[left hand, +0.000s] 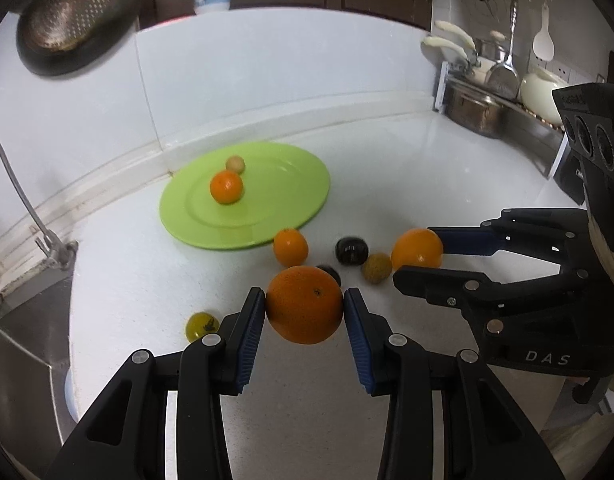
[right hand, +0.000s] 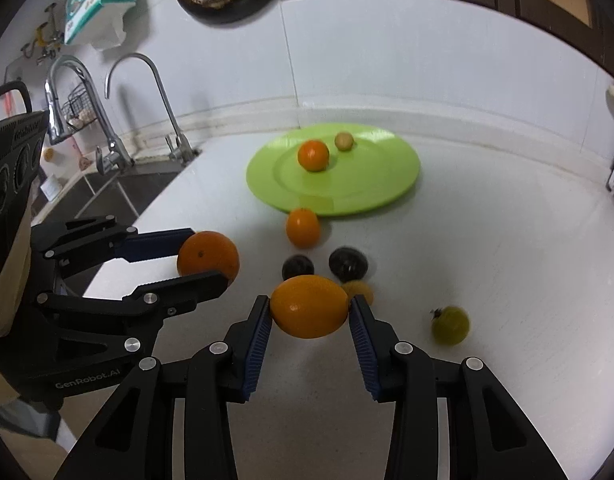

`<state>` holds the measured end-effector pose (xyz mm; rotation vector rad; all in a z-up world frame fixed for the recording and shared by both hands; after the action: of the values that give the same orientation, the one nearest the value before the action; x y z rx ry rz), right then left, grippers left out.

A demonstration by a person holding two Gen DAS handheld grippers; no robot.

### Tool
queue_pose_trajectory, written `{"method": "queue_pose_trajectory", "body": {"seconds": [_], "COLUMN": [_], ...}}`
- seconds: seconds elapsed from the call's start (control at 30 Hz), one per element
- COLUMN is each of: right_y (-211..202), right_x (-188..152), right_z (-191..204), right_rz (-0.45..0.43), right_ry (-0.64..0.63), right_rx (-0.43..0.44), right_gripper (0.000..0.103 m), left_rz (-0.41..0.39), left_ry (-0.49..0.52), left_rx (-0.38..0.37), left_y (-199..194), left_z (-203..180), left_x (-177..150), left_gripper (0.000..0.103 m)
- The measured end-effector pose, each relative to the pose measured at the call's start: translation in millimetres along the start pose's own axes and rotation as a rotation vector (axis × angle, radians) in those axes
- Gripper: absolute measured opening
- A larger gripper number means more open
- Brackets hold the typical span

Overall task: Organize fruits
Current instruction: 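Carry both fruits over the green plate, lower them and open both grippers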

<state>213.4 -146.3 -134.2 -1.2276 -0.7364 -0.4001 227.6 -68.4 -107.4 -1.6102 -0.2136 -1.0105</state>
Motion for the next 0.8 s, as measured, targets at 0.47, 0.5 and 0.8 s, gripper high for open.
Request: {"method": "queue_pose_trajectory", "body": {"seconds": [0.47,0.5,0.8], "right_y": [-25,-26,-21], "right_x": [57,63,109], "right_z": [-5,-6,-10], "right_rz": [-0.135,-0.147,-0.205], "right_ry": [-0.019,-0.022,-0.006], "right_rx": [-0.003,-0.005,0.018], "right_gripper": [0.041,0.041,0.041], "left_rz": [-0.111,-0.116,-0.168], "left_ry": [-0.068,-0.071,-0.069], "left_rx": [0.056,0.058,0.086], "left_y": [-15,-15,-16], "left_z": [23,25,48], "left_x": [48,52,85], "left_gripper": [0.040,0.040,0.040]}}
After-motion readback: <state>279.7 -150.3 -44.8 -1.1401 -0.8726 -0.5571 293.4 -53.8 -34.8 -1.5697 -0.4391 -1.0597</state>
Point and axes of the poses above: each gripper's, at about its wrist camera, not at the fingertips, and y roughly the way its jaws point, z to its left, x to its top, the point moved 8 cm from there along y, roughly the way its jaws point, and after that the axes turned 2 degrees about x, right-handed, at the moved point
